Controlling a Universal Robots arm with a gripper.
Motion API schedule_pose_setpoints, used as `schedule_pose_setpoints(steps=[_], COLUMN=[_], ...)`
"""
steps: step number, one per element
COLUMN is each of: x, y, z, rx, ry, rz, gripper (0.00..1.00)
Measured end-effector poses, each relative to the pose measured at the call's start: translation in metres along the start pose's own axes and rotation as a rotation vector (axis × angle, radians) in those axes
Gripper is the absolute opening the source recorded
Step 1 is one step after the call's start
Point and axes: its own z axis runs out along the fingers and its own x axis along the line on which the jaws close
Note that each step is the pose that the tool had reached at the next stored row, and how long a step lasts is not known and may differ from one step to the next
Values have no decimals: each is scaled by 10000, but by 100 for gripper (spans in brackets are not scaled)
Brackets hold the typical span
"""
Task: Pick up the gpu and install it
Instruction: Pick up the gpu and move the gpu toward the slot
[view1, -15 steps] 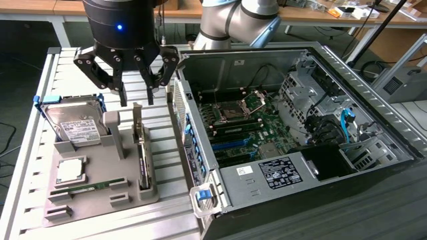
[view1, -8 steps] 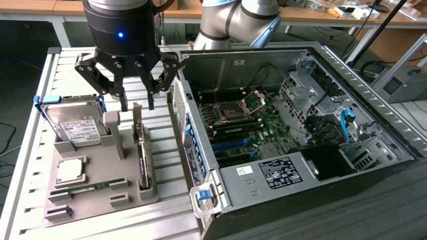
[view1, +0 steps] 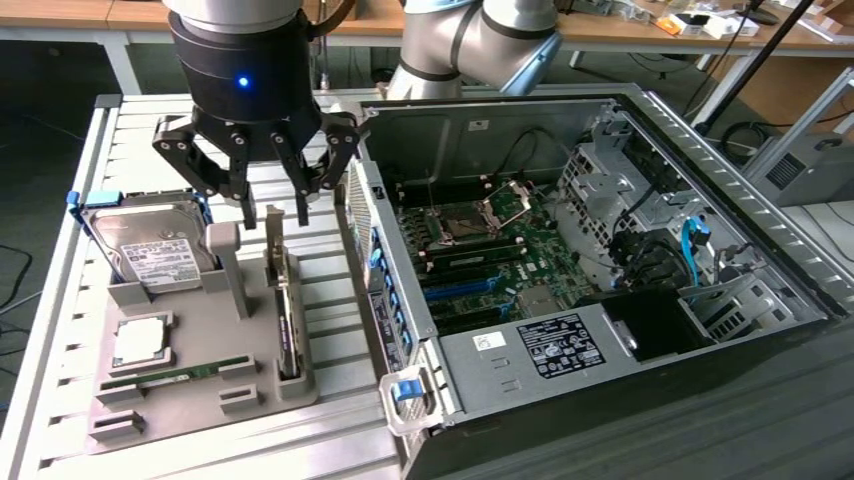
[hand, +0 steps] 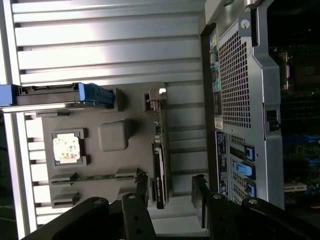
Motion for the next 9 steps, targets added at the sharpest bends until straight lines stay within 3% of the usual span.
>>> schedule_pose_setpoints(steps=[9], x=[0], y=[-14], z=[39], rx=[-1], ry=[-1], rz=[0], gripper=[48])
